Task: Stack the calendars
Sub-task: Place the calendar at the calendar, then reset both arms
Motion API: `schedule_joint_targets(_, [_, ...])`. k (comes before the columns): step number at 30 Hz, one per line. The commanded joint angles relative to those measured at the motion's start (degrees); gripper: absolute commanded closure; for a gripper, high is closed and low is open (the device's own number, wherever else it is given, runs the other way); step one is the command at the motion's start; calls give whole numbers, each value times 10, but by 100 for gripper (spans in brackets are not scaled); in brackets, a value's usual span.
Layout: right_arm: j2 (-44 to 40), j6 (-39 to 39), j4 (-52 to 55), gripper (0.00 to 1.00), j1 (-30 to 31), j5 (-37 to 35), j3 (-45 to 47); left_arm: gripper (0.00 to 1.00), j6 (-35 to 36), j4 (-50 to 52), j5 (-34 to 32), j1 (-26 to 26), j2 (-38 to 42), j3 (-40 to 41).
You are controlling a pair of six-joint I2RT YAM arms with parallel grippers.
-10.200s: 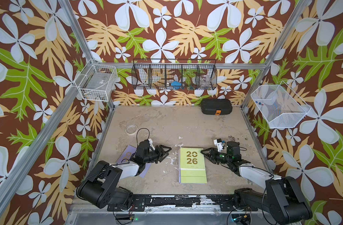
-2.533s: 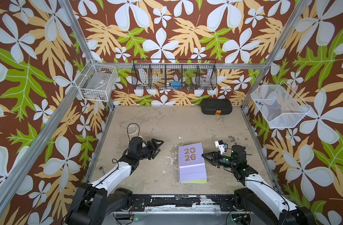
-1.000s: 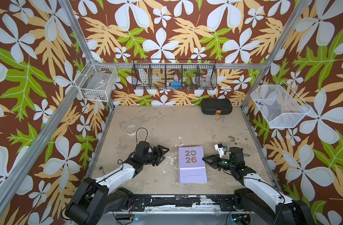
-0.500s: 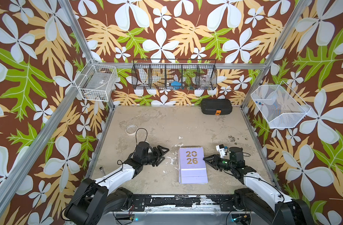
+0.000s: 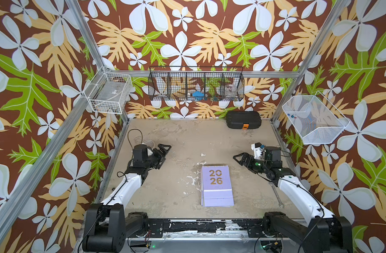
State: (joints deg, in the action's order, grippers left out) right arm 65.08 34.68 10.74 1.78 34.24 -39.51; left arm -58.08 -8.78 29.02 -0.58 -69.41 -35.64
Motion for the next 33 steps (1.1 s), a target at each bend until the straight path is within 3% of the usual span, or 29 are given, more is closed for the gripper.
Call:
schedule_joint_targets(1, [36, -73, 6, 0, -5, -77, -40, 0, 127, -8, -47, -35, -7, -9])
schedule_joint_targets(5, [49, -118, -37, 0, -7, -197, -53, 0, 265, -74, -149, -42, 15, 13])
schedule_joint_targets(8, [15, -138, -140, 0, -7, -297, 7, 0, 352, -184, -214, -42, 54, 86])
schedule_joint_targets(12, [-37, -176, -312, 0, -7, -386, 125, 0, 398, -384, -289, -42, 102, 219])
schedule_joint_targets(15, [-21, -193, -356, 0, -7, -443, 155, 0, 425, -463, -303, -42, 99, 271])
schedule_joint_targets(20, [-2, -214, -482, 0, -7, -497, 216, 0, 454, -500, -282, -42, 47, 280])
schedule_joint_targets(27, [42, -233, -700, 0, -7, -516, 316, 0, 484, -647, -302, -41, -27, 317])
schedule_joint_targets(29, [39, -250, -720, 0, -7, -504, 325, 0, 485, -648, -305, -39, -56, 307])
schedule_joint_targets(32, [51, -273, -787, 0, -7, -492, 348, 0, 529, -670, -343, 9, -93, 301])
schedule_joint_targets(33, [64, -283, -820, 0, -6, -479, 358, 0, 553, -732, -367, 36, -129, 312])
